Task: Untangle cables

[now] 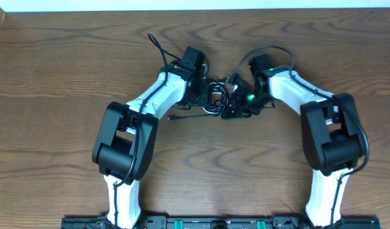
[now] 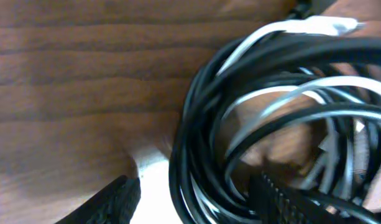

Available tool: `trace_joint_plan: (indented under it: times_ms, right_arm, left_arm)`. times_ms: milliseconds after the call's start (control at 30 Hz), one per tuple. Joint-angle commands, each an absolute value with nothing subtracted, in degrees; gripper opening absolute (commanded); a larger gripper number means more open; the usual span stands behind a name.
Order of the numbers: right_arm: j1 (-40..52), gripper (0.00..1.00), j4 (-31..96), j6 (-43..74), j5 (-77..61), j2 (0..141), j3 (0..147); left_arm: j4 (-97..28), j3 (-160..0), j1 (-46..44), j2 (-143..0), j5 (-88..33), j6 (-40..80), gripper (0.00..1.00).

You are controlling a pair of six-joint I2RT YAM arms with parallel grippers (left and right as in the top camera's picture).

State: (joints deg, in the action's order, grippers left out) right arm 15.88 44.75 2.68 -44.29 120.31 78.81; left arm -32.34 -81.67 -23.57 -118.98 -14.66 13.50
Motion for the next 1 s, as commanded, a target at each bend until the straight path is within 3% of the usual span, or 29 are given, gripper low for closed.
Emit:
trace_joint_plan:
  times_ms: [0, 133, 333, 467, 600, 967]
  right_arm:
    - [13.37, 0.16, 44.56, -0.97, -43.97, 114.58, 80.58]
    - [13.23, 0.11, 43.00, -0.95, -43.64, 113.80, 80.58]
    - [16.27, 0.11, 41.23, -0.91, -39.16, 114.91, 80.55]
    - [18.92, 0.13, 41.17, -0.93, -32.29, 114.93, 80.55]
    - [22.28, 0.15, 37.30, -0.93, -27.77, 114.93, 80.55]
    - [24.27, 0.18, 39.07, 0.21, -22.63, 115.59, 80.53]
  left_arm:
    - [-31.92, -81.06, -23.55, -121.47, -14.55, 12.80, 0.62]
    - [-31.88, -81.06, -23.53, -121.64, -14.55, 12.82, 0.55]
    - [-31.99, -81.06, -23.55, -121.64, -14.55, 12.82, 0.42]
    - [-31.99, -81.06, -23.53, -121.64, -14.52, 12.80, 0.41]
    - [-31.88, -81.06, -23.55, -121.64, -14.55, 12.80, 0.27]
    - [-31.97, -81.08, -23.53, -121.64, -15.00, 12.78, 0.27]
